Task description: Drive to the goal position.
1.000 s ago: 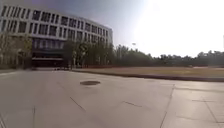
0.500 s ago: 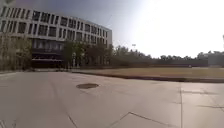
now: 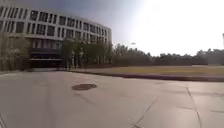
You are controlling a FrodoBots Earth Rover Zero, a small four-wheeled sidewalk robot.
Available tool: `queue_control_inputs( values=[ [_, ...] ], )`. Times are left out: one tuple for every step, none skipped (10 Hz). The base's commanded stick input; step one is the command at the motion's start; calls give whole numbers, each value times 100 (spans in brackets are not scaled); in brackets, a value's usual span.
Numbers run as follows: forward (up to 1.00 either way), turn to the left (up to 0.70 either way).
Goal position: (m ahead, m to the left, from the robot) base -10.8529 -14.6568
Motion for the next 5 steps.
queue_control_inputs(
  values=[
    [70,0],
    [70,0],
    [70,0],
    [70,0],
    [70,0]
  ],
)
